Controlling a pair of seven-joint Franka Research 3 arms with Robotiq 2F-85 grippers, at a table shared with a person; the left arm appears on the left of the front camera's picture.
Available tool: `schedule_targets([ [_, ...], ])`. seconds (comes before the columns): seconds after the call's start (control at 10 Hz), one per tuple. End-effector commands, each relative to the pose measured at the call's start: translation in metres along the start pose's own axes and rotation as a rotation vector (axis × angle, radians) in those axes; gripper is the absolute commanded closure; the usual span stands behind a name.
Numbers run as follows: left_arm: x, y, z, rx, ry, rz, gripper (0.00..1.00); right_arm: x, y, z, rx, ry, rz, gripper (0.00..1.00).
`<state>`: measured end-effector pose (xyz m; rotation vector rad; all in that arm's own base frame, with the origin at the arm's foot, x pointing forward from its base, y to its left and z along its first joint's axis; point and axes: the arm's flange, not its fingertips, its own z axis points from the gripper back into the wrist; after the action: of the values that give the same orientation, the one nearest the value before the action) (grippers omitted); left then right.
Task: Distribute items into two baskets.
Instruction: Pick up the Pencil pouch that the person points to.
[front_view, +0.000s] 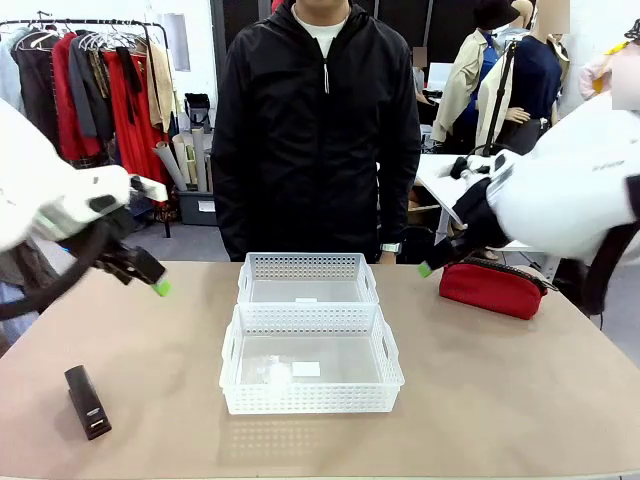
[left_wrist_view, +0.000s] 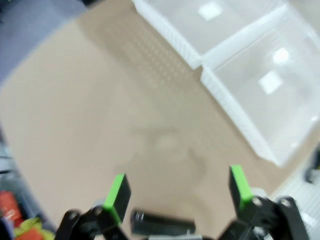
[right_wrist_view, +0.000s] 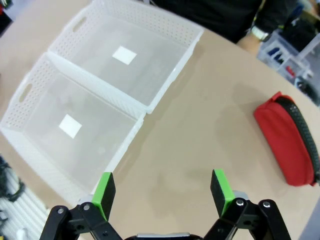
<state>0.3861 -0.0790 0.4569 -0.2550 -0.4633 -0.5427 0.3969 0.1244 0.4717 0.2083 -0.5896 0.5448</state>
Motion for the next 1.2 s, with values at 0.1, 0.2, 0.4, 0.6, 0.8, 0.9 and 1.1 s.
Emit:
schedule_targets([
  [0.1,-0.023,0.024,0.051,-0.117,0.018,0.037,0.0,-0.003,-0.038,0.044,0.117,0.024,-0.03,0.0],
  [0.2,-0.034,0.028,0.064,-0.148,-0.012,0.039,0.0,-0.007,-0.046,0.059,0.158,0.005,-0.042,0.0],
  [0.4,-0.063,0.039,0.095,-0.156,-0.073,0.054,0.0,-0.024,-0.063,0.09,0.229,-0.016,-0.079,0.0],
  [0.6,-0.083,0.048,0.117,-0.144,-0.109,0.049,0.0,-0.046,-0.079,0.113,0.239,-0.018,-0.105,0.0],
  [0.8,-0.096,0.058,0.126,-0.104,-0.149,0.085,0.0,-0.068,-0.098,0.128,0.22,-0.022,-0.061,0.0],
  [0.9,-0.101,0.06,0.12,-0.089,-0.162,0.096,0.0,-0.079,-0.111,0.125,0.169,-0.009,-0.066,0.0],
  [1.1,-0.116,0.06,0.122,-0.051,-0.208,0.146,0.0,-0.102,-0.124,0.128,0.146,-0.038,-0.039,0.0],
])
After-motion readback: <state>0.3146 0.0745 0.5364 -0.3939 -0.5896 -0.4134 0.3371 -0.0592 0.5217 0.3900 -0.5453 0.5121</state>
